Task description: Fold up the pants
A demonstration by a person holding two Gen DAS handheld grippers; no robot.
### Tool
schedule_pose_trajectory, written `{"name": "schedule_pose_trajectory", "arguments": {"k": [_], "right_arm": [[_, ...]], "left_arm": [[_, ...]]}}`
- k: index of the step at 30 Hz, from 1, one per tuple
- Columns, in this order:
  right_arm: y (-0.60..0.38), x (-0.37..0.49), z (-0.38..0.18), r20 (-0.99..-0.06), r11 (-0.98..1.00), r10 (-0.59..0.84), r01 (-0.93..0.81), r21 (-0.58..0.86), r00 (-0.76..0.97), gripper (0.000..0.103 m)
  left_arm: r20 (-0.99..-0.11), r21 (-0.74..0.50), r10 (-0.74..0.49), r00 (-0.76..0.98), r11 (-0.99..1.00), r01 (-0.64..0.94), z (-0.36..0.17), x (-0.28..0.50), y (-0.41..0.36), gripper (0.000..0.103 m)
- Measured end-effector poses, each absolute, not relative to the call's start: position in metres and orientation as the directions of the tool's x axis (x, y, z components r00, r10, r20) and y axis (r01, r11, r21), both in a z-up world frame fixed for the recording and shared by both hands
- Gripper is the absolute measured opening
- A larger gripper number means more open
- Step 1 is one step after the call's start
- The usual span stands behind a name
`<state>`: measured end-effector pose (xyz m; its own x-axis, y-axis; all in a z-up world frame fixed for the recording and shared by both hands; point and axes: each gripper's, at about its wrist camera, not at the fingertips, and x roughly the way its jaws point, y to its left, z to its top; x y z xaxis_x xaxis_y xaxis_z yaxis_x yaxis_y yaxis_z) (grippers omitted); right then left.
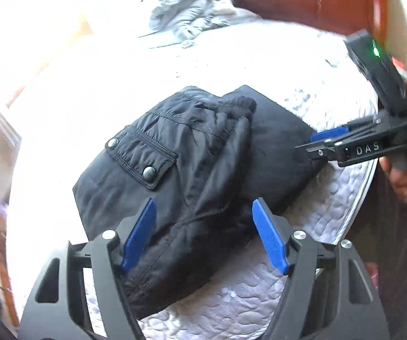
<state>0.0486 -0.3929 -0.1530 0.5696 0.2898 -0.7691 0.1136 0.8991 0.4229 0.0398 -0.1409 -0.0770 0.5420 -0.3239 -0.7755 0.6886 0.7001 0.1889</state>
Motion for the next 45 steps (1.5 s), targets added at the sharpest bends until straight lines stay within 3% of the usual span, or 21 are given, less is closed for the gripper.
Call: {"name": "schedule_pose_trajectory", "arguments": {"k": [2,4,5,8,11,15,22,39,41,43,45], "right_arm": [[-0.397,0.048,-0.147,-0.752,0.887,0.304,0.114,0.447,0.585,0.068],[-0.404,0.048,-0.141,-0.724,0.855,0.341,0.123,0.504,0.599,0.080],[-0.408,0.049,-0.139,-0.705,0.830,0.370,0.126,0.543,0.605,0.081],[-0.420,0.060,-0.137,-0.650,0.744,0.445,0.150,0.651,0.616,0.081],[-0.420,0.077,-0.132,-0.652,0.742,0.450,0.150,0.653,0.610,0.081],[-0.410,0.103,-0.130,-0.650,0.733,0.495,0.125,0.669,0.577,0.081],[-0.396,0.137,-0.152,-0.667,0.686,0.540,0.192,0.702,0.514,0.082],[-0.363,0.169,-0.186,-0.643,0.593,0.575,0.283,0.754,0.506,0.083],[-0.362,0.171,-0.189,-0.644,0.595,0.563,0.286,0.751,0.518,0.075],[-0.362,0.169,-0.188,-0.645,0.603,0.552,0.282,0.746,0.527,0.058],[-0.362,0.168,-0.189,-0.628,0.591,0.563,0.270,0.760,0.537,0.051]], "left_arm": [[-0.776,0.143,-0.331,0.536,0.736,0.661,-0.076,0.047,-0.132,0.072],[-0.770,0.070,-0.351,0.533,0.784,0.617,-0.074,0.053,-0.117,0.079],[-0.765,0.033,-0.361,0.534,0.805,0.592,-0.074,0.056,-0.112,0.084],[-0.741,-0.122,-0.412,0.530,0.859,0.497,-0.070,0.067,-0.080,0.086],[-0.725,-0.293,-0.429,0.539,0.900,0.323,-0.077,0.080,-0.046,0.089],[-0.725,-0.411,-0.427,0.541,0.898,0.157,-0.087,0.092,-0.017,0.093],[-0.775,-0.397,-0.355,0.523,0.917,0.034,-0.099,0.100,0.004,0.097],[-0.807,-0.350,-0.315,0.500,0.936,0.025,-0.112,0.108,0.011,0.098],[-0.810,-0.350,-0.317,0.493,0.936,0.028,-0.113,0.108,0.010,0.098],[-0.815,-0.345,-0.315,0.486,0.938,0.028,-0.114,0.108,0.009,0.098],[-0.821,-0.340,-0.313,0.479,0.940,0.031,-0.116,0.107,0.009,0.098]]}}
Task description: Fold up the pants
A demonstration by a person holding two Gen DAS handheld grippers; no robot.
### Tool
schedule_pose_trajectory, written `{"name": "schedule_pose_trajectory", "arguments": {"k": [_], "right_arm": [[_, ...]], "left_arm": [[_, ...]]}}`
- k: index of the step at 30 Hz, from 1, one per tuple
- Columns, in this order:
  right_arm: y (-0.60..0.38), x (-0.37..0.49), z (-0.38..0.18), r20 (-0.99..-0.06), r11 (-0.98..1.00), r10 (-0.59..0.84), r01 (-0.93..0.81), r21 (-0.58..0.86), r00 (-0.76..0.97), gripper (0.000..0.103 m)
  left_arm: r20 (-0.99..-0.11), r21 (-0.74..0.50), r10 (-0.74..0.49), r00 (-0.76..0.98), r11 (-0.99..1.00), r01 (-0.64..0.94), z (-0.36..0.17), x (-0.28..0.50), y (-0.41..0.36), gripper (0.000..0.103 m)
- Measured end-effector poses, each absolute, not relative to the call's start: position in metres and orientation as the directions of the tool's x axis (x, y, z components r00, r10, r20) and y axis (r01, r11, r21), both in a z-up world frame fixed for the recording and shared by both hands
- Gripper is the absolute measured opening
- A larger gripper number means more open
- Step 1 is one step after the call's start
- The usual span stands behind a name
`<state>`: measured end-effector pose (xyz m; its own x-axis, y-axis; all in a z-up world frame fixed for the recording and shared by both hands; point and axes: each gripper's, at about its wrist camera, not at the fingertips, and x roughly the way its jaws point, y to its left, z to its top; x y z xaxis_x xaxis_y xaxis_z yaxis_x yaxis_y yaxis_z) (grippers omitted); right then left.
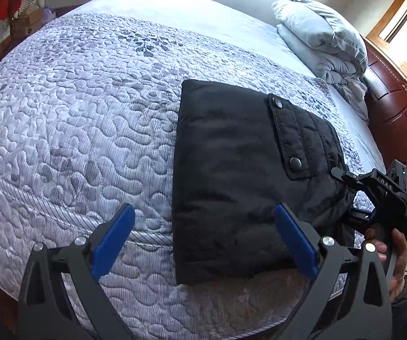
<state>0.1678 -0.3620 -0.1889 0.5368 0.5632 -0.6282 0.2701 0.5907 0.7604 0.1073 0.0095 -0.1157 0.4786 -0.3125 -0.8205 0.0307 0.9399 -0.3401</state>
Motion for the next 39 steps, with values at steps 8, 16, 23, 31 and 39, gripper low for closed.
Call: {"name": "schedule_pose_trajectory", "arguments": {"k": [8,16,23,31,39], "right_arm": [[-0.350,0.163,-0.152,-0.600,0.642,0.568,0.153,0.751,0.562,0.031],[-0.334,0.159,-0.099,-0.556,0.657,0.594,0.047,0.752,0.581,0.030],[-0.353,0.148,-0.068,-0.535,0.666,0.592,0.009,0.746,0.602,0.030],[-0.369,0.132,-0.049,-0.533,0.679,0.579,-0.002,0.735,0.617,0.030],[-0.393,0.118,-0.045,-0.536,0.681,0.555,0.024,0.732,0.636,0.030]], "left_arm": [[-0.826,-0.356,-0.305,0.474,0.934,-0.017,-0.119,0.103,0.021,0.098],[-0.818,-0.377,-0.309,0.486,0.925,-0.047,-0.113,0.097,0.030,0.098],[-0.804,-0.397,-0.322,0.500,0.917,-0.048,-0.106,0.093,0.030,0.098],[-0.799,-0.394,-0.337,0.498,0.919,-0.008,-0.101,0.088,0.017,0.098],[-0.801,-0.375,-0.341,0.492,0.926,0.030,-0.097,0.086,0.004,0.098]]}}
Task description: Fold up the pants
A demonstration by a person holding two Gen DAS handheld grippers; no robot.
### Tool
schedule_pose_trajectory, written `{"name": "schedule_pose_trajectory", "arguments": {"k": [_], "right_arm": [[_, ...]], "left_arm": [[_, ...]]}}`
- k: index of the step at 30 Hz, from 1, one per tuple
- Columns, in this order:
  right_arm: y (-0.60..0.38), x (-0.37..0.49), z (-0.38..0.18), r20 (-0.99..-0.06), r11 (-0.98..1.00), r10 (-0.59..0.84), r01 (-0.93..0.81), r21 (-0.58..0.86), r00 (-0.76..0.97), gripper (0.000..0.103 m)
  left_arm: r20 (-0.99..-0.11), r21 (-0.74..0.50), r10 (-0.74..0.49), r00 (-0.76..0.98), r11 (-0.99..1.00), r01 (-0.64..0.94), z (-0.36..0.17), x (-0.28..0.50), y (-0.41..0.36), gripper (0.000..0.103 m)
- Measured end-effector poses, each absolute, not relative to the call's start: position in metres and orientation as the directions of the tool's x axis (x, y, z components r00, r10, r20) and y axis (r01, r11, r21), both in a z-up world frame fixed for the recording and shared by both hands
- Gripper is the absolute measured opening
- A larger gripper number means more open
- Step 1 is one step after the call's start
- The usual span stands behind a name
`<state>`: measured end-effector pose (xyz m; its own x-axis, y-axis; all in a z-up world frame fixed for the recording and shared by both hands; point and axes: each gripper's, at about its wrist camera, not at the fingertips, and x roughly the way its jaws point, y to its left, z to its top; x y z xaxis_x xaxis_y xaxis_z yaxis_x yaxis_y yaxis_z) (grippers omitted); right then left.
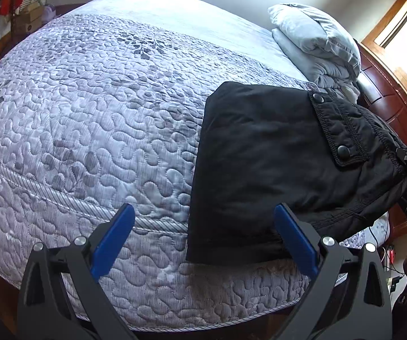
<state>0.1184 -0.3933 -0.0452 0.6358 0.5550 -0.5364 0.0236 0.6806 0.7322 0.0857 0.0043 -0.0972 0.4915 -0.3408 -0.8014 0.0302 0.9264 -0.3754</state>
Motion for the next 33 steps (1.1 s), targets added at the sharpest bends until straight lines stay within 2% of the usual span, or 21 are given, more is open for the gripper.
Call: {"name": "schedule_pose_trajectory", "arguments": {"k": [18,33], "right_arm": [[-0.439,0.104,-0.131,-0.590,0.600,0.525,0.226,0.768,0.613,0.030],[-0.447,0.075,-0.180,-0.596,0.556,0.532,0.283,0.782,0.601,0.030]], "left_arm": [[-0.822,-0.327,-0.331,0.464,0.941,0.091,-0.097,0.084,-0.020,0.098],[-0.837,-0.315,-0.334,0.434,0.942,0.118,-0.104,0.083,-0.034,0.098]]}}
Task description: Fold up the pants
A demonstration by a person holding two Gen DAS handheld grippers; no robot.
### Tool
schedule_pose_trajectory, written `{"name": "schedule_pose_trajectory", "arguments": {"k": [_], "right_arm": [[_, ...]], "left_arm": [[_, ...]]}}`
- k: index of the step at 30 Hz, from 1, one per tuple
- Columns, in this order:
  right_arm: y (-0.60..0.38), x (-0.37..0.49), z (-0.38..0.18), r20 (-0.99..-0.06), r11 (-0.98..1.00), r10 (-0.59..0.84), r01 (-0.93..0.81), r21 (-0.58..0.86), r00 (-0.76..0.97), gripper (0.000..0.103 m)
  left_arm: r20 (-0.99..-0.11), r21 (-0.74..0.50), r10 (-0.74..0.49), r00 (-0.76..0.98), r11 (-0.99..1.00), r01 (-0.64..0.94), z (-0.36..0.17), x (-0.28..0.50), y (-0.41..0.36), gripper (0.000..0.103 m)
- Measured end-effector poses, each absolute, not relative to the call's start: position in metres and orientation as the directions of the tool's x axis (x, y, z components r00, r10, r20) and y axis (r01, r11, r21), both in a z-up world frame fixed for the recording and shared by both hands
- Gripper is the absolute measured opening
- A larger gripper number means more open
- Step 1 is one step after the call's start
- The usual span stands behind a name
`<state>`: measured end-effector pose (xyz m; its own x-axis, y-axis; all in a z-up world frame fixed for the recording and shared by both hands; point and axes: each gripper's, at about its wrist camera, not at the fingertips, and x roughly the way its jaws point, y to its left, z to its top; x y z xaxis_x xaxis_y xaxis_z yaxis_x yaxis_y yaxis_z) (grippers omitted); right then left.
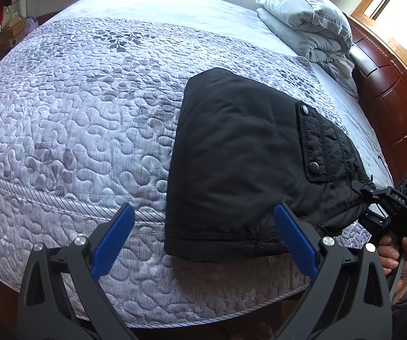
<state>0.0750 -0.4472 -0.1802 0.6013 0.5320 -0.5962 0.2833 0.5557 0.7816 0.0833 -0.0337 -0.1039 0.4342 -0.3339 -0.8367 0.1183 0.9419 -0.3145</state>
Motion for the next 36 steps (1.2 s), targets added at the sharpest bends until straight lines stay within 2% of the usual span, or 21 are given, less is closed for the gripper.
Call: {"name": "schedule_pose_trajectory", "arguments": {"k": [2,8,10,13,15,22,26,28,31,36], "right_arm": [[-0.448,0.073,-0.187,-0.607,0.564,0.527,0.290,0.773,0.595,0.031],[-0.457,0.069,-0.201,-0.594,0.515,0.560,0.319,0.796,0.577,0.045],[-0.463,0.063,-0.196,-0.594,0.514,0.556,0.322,0.795,0.582,0.053],[-0.473,0.053,-0.183,-0.624,0.569,0.500,0.315,0.760,0.601,0.054],[-0.478,0.045,-0.175,-0.634,0.591,0.483,0.309,0.745,0.604,0.059],[-0.483,0.035,-0.171,-0.658,0.626,0.444,0.316,0.714,0.608,0.059],[-0.477,0.045,-0.169,-0.656,0.615,0.452,0.323,0.720,0.604,0.050],[-0.471,0.052,-0.168,-0.662,0.619,0.454,0.324,0.716,0.596,0.039],[-0.467,0.056,-0.165,-0.678,0.650,0.438,0.313,0.692,0.590,0.030],[-0.462,0.050,-0.151,-0.677,0.680,0.435,0.276,0.679,0.594,0.022]], "left_arm": [[-0.838,-0.308,-0.332,0.433,0.943,0.127,-0.104,0.082,-0.036,0.098],[-0.841,-0.313,-0.336,0.425,0.941,0.124,-0.106,0.081,-0.037,0.098],[-0.841,-0.310,-0.333,0.426,0.943,0.125,-0.106,0.080,-0.036,0.098],[-0.840,-0.309,-0.331,0.430,0.943,0.121,-0.105,0.079,-0.033,0.098],[-0.840,-0.313,-0.330,0.430,0.943,0.113,-0.105,0.078,-0.031,0.098],[-0.845,-0.319,-0.331,0.419,0.942,0.100,-0.112,0.074,-0.029,0.098],[-0.850,-0.315,-0.328,0.413,0.944,0.101,-0.115,0.073,-0.031,0.098],[-0.851,-0.315,-0.328,0.410,0.944,0.101,-0.116,0.073,-0.031,0.098],[-0.854,-0.314,-0.326,0.405,0.944,0.099,-0.117,0.074,-0.031,0.098],[-0.852,-0.321,-0.331,0.404,0.942,0.095,-0.118,0.076,-0.031,0.098]]}}
